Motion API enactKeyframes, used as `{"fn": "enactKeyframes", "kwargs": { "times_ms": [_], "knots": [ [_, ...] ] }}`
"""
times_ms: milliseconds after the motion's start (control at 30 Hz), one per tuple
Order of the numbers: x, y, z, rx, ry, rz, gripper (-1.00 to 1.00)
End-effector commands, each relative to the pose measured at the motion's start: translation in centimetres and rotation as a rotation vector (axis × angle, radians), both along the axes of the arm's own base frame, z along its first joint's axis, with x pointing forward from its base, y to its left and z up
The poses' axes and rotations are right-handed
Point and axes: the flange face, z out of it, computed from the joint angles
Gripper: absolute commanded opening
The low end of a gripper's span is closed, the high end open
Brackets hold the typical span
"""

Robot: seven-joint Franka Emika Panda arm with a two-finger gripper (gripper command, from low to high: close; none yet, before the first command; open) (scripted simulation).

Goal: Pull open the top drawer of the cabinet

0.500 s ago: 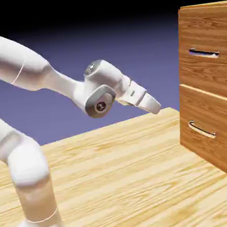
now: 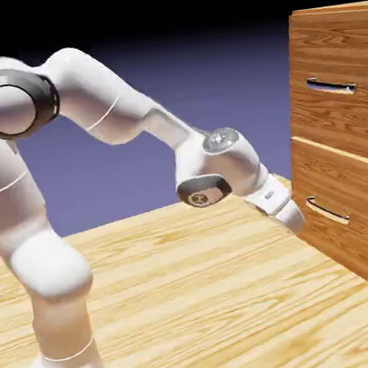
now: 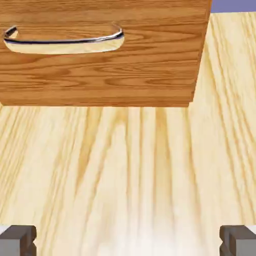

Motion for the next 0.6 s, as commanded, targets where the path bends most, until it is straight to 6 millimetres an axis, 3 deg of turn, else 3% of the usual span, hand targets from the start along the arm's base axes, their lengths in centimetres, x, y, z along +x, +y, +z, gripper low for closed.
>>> {"fn": "enactKeyframes", "kwargs": {
  "times_ms": [0, 300, 567],
  "knots": [
    [0.3, -0.5, -0.8, -0.002, 0.011, 0.003, 0.00],
    [2.0, -4.6, -6.2, -0.068, 0.060, 0.034, 0.00],
    [3.6, -7.6, -7.8, -0.211, 0.021, 0.085, 0.00]
  ]
}}
